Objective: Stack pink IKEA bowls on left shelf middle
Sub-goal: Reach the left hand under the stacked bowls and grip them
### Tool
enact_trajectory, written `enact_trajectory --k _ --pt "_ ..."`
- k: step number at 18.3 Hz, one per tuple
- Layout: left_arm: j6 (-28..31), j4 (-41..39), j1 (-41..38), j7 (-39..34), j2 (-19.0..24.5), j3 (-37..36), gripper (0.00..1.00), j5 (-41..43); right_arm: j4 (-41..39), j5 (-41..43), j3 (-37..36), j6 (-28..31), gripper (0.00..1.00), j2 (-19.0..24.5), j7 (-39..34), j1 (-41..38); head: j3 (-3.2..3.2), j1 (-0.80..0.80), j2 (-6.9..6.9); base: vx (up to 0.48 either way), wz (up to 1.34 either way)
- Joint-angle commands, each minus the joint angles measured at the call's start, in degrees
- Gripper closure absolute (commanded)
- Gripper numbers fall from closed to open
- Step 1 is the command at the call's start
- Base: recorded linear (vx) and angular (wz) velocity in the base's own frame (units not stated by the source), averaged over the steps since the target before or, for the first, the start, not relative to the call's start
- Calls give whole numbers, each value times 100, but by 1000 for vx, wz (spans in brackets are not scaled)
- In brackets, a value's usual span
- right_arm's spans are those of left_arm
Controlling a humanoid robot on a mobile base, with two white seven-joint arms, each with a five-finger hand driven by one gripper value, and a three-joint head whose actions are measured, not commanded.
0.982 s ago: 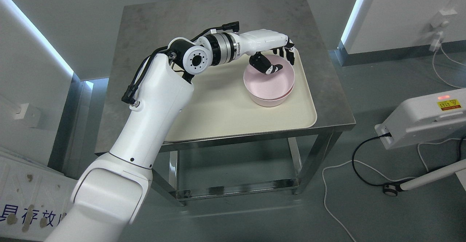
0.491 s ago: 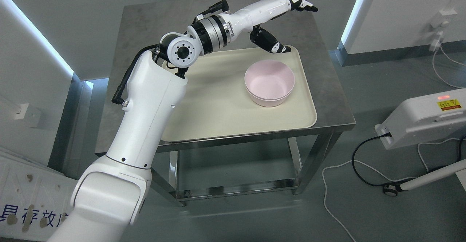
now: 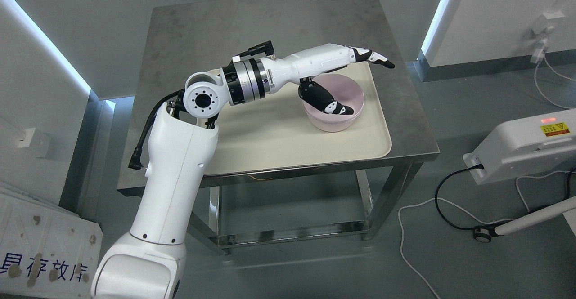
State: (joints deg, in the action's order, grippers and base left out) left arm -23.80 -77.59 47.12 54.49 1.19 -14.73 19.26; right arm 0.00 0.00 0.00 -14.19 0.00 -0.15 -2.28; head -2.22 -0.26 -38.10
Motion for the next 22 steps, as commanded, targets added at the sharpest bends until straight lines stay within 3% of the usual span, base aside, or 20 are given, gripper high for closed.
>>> enact_trajectory --k 1,10,20,22 --pt "7 -1004 -475 96 496 383 24 586 -100 9 -26 4 0 -100 15 -9 0 0 0 0 0" --pt "68 -951 -792 70 251 120 26 2405 -100 9 -26 4 0 -100 15 0 0 0 0 0 0" --pt "33 -951 -792 79 57 -320 56 2451 -100 9 -26 4 0 -100 15 0 0 0 0 0 0" --pt "7 -951 -783 79 48 -285 67 2451 -100 9 -26 4 0 -100 15 0 0 0 0 0 0"
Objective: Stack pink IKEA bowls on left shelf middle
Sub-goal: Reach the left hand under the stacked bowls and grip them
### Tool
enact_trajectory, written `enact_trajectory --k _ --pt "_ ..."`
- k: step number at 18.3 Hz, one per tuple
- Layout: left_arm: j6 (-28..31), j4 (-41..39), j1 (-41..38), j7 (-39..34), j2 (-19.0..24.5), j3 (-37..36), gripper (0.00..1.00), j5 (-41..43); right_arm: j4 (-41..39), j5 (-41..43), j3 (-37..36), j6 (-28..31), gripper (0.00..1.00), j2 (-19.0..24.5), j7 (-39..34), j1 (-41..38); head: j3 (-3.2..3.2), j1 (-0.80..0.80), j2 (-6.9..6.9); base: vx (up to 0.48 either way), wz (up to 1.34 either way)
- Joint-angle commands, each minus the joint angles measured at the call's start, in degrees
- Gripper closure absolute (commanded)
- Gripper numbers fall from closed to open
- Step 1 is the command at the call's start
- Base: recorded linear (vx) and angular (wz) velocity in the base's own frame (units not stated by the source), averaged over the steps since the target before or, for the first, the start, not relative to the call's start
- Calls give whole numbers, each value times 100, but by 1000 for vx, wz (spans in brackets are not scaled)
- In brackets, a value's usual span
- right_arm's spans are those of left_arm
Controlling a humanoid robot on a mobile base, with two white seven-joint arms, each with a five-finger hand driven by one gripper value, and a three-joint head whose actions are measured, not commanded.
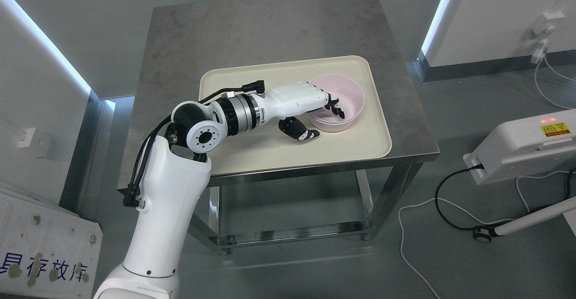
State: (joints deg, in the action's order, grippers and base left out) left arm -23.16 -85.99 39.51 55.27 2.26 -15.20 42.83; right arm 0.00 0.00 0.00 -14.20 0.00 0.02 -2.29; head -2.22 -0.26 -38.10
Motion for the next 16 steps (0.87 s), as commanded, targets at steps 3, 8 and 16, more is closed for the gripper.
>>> enact_trajectory --k 3,8,16 --pt "-109 -103 -23 2 -126 -80 86 50 -100 9 -27 5 0 -100 -2 0 0 0 0 0 0" --pt "-583 -50 -23 2 -126 464 100 -19 -100 9 -27 5 0 -100 -2 0 0 0 0 0 0" --pt "-2007 -383 -172 564 -126 2063 100 -1328 -100 9 -27 5 0 -100 -2 0 0 0 0 0 0"
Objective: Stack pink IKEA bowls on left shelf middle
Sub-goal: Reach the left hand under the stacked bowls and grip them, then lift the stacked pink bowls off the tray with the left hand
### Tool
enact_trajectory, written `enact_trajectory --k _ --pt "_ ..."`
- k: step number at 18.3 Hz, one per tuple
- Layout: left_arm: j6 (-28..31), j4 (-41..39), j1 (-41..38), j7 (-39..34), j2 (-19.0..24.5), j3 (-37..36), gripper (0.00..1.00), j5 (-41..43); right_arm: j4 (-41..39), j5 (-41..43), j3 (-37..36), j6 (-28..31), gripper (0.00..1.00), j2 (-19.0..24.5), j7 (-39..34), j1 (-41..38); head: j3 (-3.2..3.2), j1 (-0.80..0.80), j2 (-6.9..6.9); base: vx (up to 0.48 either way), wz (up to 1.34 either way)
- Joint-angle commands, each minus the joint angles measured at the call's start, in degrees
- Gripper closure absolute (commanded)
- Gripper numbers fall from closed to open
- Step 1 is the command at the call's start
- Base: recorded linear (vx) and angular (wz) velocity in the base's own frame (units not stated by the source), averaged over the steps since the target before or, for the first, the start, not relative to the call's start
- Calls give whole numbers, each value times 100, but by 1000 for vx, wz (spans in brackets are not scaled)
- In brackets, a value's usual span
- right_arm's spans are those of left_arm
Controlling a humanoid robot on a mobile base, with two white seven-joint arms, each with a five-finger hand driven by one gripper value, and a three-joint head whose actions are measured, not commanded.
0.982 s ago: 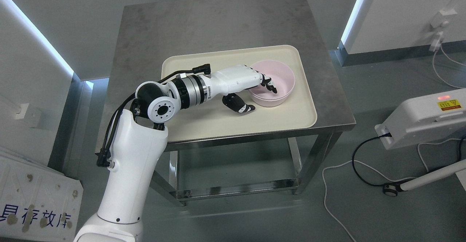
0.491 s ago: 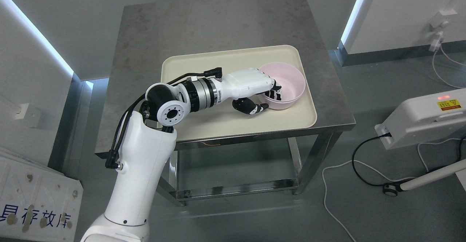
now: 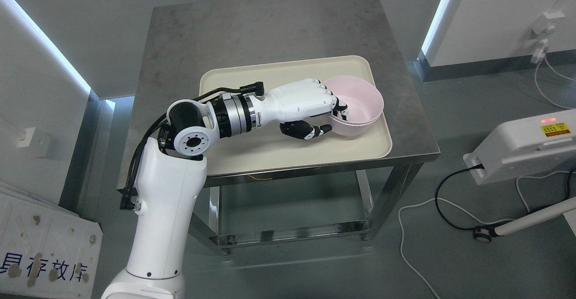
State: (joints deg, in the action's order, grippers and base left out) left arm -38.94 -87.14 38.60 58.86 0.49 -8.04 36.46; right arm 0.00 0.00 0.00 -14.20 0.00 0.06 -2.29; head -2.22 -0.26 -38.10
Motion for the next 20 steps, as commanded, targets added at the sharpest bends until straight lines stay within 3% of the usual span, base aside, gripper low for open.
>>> enact_trajectory --k 1,11,20 --pt "-535 -330 -150 222 51 1488 100 -893 -100 9 -26 5 0 -100 -6 0 0 0 0 0 0" --pt "-606 -752 -599 231 51 1797 99 -1264 -100 9 -26 5 0 -100 -6 0 0 0 0 -27 -2" --pt "-606 -1104 -889 267 51 1859 99 -1467 -100 9 -26 5 0 -100 -6 0 0 0 0 -213 17"
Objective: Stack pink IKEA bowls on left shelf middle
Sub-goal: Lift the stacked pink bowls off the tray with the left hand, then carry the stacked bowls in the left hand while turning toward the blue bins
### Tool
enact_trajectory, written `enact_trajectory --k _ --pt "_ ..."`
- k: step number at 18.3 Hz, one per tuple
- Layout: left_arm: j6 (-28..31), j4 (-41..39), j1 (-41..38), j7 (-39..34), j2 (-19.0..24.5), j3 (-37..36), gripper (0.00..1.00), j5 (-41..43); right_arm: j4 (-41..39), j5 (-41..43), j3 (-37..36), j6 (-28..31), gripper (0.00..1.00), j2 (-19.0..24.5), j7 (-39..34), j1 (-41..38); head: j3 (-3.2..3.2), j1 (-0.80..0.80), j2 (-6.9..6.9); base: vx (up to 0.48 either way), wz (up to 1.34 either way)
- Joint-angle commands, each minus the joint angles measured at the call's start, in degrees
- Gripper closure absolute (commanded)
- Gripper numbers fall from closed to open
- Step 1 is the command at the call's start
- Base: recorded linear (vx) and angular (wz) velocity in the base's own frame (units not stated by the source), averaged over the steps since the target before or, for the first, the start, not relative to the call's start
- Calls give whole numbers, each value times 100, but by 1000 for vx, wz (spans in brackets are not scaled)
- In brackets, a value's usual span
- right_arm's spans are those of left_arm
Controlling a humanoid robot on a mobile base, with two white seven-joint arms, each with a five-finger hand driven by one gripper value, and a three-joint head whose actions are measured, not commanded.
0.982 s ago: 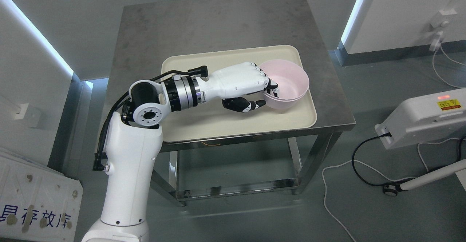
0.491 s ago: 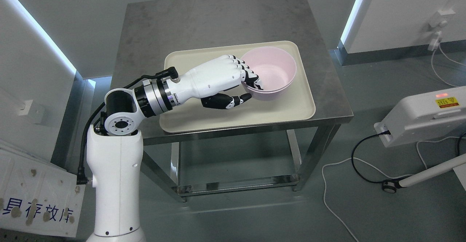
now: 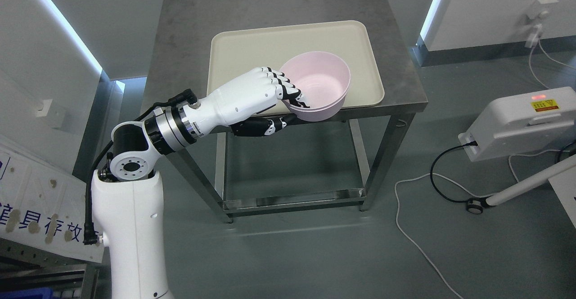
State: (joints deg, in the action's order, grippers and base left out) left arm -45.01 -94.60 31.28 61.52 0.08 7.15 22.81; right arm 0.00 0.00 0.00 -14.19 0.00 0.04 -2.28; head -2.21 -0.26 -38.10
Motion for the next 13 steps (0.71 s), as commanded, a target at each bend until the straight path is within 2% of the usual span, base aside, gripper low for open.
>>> enact_trajectory --k 1,8,13 --pt "1 -357 -157 1 92 340 99 -119 -100 9 -26 4 0 -100 -4 0 0 0 0 -205 -224" --pt "1 -357 -491 1 92 480 99 -251 -100 9 -26 4 0 -100 -4 0 0 0 0 -227 -279" --pt "1 -357 -535 1 92 524 99 -260 -100 9 -26 4 0 -100 -4 0 0 0 0 -278 117"
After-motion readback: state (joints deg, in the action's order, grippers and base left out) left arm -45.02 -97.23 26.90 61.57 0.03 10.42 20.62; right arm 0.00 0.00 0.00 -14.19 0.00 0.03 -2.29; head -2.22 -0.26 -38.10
